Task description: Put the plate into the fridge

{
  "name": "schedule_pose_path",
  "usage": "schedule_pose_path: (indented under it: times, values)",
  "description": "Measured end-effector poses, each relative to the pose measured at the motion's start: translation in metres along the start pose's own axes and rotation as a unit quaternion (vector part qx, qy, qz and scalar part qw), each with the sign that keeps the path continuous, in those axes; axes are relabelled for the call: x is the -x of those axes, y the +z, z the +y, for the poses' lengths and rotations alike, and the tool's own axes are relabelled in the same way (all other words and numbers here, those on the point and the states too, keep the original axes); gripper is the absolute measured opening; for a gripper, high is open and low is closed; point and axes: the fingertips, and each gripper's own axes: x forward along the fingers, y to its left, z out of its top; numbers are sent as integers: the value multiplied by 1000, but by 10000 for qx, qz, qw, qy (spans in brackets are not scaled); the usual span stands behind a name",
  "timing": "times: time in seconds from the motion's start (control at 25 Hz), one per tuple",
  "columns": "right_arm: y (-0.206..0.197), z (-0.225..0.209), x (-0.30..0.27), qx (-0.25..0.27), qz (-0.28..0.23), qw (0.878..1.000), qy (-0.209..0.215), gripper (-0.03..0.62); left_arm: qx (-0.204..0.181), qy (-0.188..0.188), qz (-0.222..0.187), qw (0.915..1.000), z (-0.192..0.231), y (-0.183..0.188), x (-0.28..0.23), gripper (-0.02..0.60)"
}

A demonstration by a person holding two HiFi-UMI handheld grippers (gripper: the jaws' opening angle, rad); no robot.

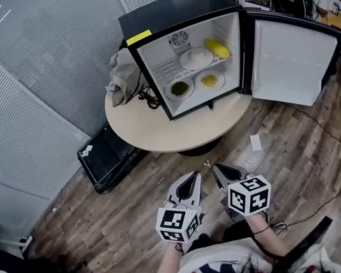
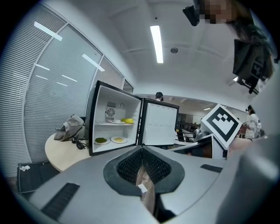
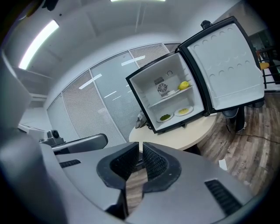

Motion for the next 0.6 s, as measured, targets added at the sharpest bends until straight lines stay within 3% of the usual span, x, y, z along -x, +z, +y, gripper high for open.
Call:
schedule_pose_path:
  times: [0.6]
  values:
    - [-49,53,26,-193,-89,9987,-457,37,7,-598,22,9982,0,-20,62,12]
